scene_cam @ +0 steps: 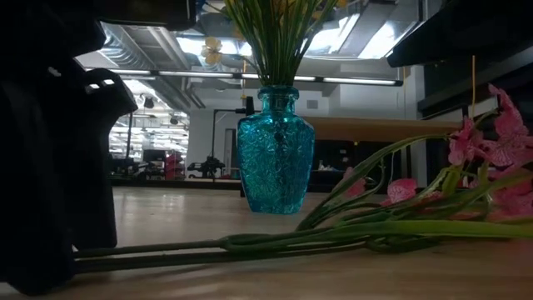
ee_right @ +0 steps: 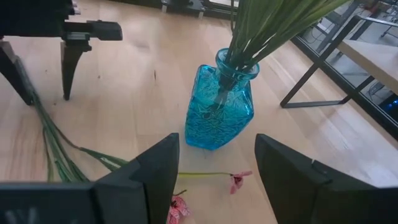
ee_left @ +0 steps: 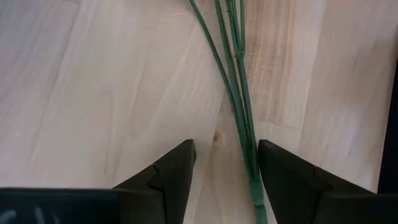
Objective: Pick and place flowers into a vace then onto a shelf
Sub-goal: Put the pink flowers into the blue vase
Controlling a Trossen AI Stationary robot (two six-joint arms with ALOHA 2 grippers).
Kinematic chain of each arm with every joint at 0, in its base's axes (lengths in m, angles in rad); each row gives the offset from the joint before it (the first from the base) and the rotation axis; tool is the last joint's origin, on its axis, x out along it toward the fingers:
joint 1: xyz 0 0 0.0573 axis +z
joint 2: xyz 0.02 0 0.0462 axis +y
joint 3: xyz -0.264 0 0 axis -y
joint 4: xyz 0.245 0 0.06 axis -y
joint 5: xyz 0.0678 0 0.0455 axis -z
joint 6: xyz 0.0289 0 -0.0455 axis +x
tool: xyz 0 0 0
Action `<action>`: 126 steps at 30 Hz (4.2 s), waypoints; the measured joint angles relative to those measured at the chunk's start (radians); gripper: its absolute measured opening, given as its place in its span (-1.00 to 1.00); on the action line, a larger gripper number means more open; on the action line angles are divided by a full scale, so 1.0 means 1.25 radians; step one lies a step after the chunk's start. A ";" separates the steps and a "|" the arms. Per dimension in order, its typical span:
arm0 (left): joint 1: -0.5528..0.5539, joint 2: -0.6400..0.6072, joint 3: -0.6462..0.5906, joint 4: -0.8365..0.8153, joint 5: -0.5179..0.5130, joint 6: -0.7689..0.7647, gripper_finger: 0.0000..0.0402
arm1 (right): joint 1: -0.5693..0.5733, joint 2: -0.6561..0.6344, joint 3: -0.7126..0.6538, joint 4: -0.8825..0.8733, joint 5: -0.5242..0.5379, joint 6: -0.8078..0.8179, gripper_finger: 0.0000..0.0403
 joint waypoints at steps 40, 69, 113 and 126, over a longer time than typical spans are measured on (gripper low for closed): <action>-0.065 -0.062 -0.005 -0.070 -0.067 0.072 -0.98 | 0.090 -0.054 0.051 0.047 0.062 -0.135 0.05; -0.083 -0.328 -0.456 0.776 -0.117 0.415 -0.98 | 0.167 -0.108 -0.005 -0.235 0.034 0.231 0.05; 0.057 -0.320 -0.465 1.024 -0.168 0.757 -0.98 | -0.023 0.211 0.085 0.777 -0.205 -0.519 0.05; 0.064 -0.320 -0.465 1.024 -0.181 0.828 -0.98 | -0.034 0.230 0.132 0.779 -0.212 -0.524 0.05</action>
